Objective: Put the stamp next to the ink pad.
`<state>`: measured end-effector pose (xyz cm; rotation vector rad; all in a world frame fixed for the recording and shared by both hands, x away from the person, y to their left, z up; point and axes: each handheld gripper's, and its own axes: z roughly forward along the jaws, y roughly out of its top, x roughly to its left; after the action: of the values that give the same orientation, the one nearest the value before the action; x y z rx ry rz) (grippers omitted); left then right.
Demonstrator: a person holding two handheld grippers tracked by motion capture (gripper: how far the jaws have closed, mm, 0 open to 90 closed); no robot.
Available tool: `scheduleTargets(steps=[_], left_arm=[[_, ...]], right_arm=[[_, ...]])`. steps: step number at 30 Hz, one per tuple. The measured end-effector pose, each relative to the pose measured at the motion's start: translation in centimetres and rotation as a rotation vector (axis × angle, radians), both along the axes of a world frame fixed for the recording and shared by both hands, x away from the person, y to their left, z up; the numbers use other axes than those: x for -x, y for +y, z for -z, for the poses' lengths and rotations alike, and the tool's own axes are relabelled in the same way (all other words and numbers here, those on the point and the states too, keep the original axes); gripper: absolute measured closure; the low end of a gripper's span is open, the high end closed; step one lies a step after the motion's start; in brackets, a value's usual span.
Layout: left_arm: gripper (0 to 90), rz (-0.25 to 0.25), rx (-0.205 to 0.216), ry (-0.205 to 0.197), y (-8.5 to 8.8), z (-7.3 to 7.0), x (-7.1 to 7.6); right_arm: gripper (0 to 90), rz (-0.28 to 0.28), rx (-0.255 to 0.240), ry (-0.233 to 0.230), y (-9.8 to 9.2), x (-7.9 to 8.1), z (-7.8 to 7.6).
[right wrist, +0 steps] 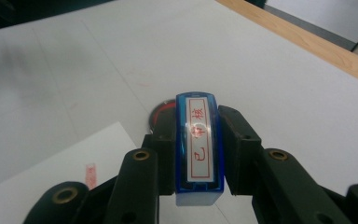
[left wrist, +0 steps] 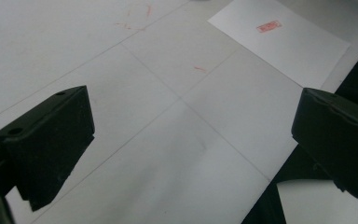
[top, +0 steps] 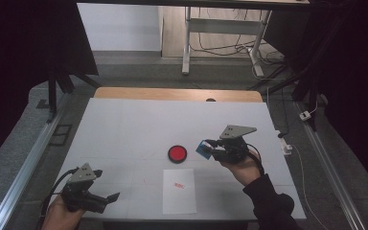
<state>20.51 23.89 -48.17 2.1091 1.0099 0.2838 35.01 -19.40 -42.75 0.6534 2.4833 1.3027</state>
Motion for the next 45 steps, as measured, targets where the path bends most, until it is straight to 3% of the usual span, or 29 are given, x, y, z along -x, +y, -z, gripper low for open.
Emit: scheduleTargets(steps=[13,26,45], left_arm=[[0.0,-0.027,0.003,0.003,0.4,0.0,0.1],[0.0,-0.007,-0.020,0.001,0.0,0.0,0.1],[0.0,0.007,-0.043,-0.004,-0.2,0.0,0.2]], right_arm=[[69.3,0.075,0.070,0.009,-1.7,-1.4,1.5],[69.3,0.138,0.127,0.036,-2.9,-2.4,3.5],[68.9,0.149,0.195,0.063,-3.3,-3.4,5.9]])
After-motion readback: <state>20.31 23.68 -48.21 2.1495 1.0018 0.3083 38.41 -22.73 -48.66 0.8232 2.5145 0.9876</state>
